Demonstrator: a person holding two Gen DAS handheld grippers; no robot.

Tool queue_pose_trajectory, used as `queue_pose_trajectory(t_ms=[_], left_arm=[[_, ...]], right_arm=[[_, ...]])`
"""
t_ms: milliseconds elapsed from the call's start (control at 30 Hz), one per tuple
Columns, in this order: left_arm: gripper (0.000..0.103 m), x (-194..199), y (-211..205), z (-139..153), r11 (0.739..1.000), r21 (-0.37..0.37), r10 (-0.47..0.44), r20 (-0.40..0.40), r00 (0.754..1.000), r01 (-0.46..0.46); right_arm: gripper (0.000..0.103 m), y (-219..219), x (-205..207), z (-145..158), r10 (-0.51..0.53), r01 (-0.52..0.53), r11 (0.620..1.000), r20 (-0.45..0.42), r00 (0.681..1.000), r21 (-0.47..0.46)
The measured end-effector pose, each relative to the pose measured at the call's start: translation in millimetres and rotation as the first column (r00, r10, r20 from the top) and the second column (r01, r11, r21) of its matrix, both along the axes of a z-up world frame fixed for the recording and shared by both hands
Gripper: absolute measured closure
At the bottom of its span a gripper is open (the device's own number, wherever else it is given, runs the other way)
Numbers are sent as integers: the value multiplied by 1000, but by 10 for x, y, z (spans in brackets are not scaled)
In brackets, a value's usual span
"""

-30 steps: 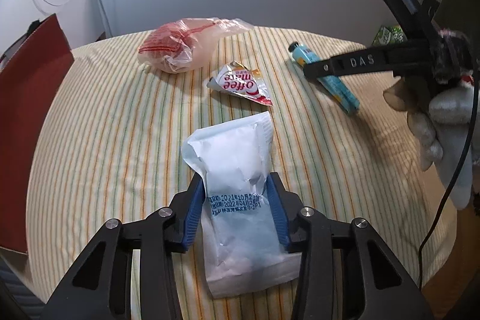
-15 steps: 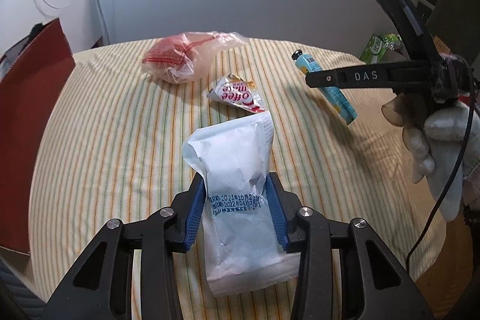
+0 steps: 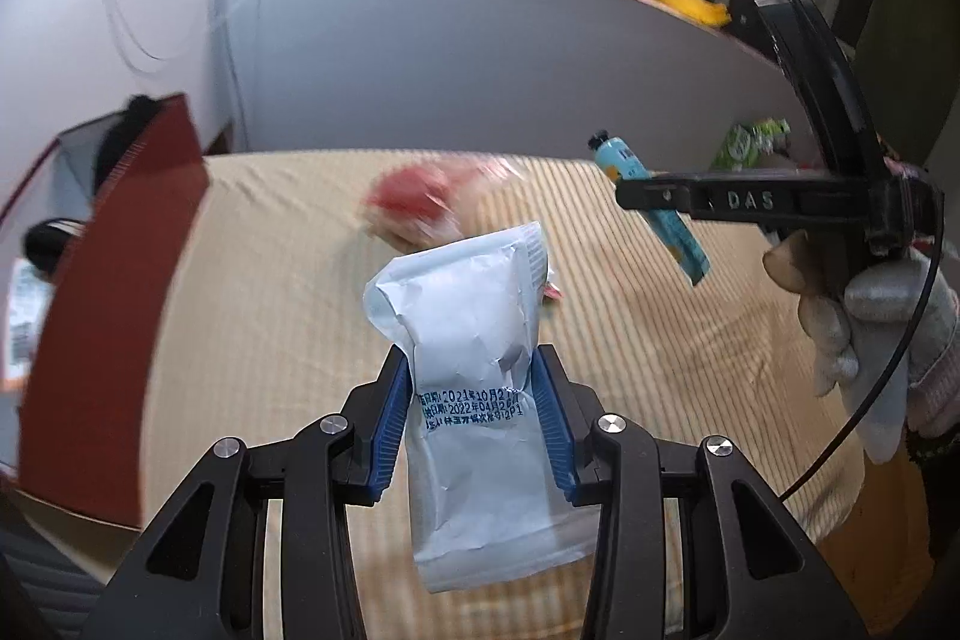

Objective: Organize soft objects
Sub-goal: 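Carry the white bag with the left tool while the right tool carries the tube to the box, then open the left tool over the box while the right tool releases the tube beside the glove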

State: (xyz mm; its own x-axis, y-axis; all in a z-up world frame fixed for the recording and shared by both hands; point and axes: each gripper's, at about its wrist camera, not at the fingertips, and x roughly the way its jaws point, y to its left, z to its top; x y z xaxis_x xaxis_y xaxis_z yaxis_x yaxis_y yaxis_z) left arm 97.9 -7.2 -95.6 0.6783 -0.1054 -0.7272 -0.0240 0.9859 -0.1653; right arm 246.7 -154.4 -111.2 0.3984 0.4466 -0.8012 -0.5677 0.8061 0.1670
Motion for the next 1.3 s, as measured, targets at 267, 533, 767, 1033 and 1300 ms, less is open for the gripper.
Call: queue_pose_trajectory(t_ms=[267,533,767,1033,1300], left_arm=[[64,-225,711,289,995,11,102,64,993,-102],[64,-449,1486,475,973,99,201,97,975,-211],[64,-509,1984,466,935,219,265,94,960,-280],[64,-471,2333,326,916,274,286,69,956,-293],[64,-434,2423,171,919,281,277,34,960,-275]], right_arm=[[75,657,-135,361,76,-77,996,34,997,52],[75,1411,-242,613,155,-157,983,27,988,97],[75,2225,-334,847,239,-241,962,28,971,129],[75,3094,-344,867,294,-290,944,-6,956,159],[75,3780,-213,560,312,-301,946,-84,946,122]])
